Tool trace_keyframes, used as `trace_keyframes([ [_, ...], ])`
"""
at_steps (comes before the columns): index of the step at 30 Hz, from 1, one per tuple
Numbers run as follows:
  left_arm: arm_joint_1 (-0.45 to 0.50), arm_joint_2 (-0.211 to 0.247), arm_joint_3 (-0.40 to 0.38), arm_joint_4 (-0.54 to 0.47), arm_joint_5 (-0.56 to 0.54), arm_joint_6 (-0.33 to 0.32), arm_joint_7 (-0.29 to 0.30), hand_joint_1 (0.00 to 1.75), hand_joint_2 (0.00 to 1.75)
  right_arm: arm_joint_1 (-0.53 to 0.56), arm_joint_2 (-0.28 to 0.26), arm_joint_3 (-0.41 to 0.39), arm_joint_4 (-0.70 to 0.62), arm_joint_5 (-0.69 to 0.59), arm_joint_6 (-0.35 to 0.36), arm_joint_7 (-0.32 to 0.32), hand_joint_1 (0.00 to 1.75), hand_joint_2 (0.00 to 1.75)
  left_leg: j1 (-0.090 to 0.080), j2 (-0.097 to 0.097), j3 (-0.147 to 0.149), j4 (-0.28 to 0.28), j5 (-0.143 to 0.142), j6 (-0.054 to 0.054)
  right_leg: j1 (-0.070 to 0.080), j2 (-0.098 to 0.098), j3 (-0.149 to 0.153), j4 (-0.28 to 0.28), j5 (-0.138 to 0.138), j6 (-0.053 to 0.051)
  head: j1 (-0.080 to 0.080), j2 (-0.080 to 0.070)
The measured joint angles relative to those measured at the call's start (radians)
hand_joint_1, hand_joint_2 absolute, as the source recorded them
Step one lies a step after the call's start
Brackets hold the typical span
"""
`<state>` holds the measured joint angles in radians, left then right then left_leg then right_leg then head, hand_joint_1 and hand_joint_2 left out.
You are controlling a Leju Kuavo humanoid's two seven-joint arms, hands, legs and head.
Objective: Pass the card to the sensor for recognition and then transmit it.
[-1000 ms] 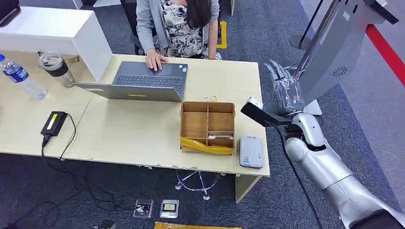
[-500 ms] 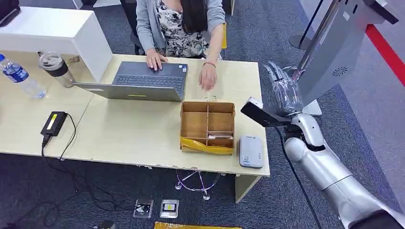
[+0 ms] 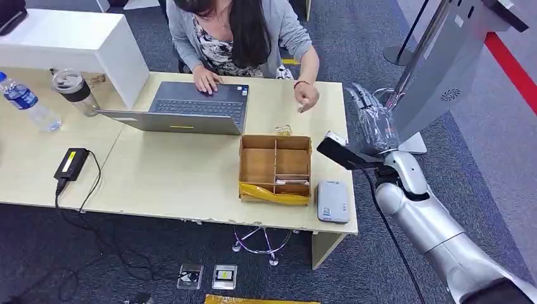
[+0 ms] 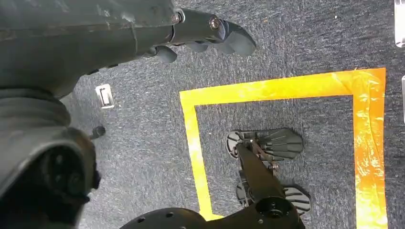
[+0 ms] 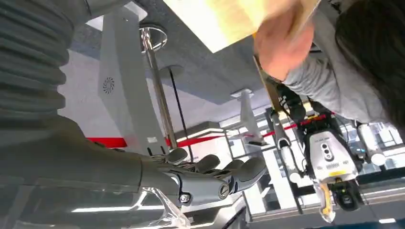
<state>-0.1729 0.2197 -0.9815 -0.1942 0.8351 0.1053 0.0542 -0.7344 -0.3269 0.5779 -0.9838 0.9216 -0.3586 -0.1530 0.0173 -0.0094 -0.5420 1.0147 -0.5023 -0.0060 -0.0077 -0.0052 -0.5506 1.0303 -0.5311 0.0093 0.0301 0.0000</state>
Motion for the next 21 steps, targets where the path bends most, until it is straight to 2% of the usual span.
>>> trace_keyframes([
  [11, 0.001, 0.005, 0.0, 0.0, 0.001, -0.005, 0.0, 0.0, 0.0, 0.0, 0.001, 0.0, -0.003, 0.018, 0.023, 0.016, 0.0, 1.75, 0.0, 0.0, 0.0, 0.0, 0.0, 0.0, 0.0, 0.0, 0.0, 0.0, 0.0, 0.0, 0.0, 0.0],
  [21, 0.001, 0.008, 0.0, 0.0, 0.013, -0.007, 0.0, 0.0, 0.0, 0.0, 0.003, 0.0, -0.004, 0.012, 0.017, 0.015, 0.0, 1.75, 0.0, 0.0, 0.0, 0.0, 0.0, 0.0, 0.0, 0.0, 0.0, 0.0, 0.0, 0.0, 0.0, 0.0],
])
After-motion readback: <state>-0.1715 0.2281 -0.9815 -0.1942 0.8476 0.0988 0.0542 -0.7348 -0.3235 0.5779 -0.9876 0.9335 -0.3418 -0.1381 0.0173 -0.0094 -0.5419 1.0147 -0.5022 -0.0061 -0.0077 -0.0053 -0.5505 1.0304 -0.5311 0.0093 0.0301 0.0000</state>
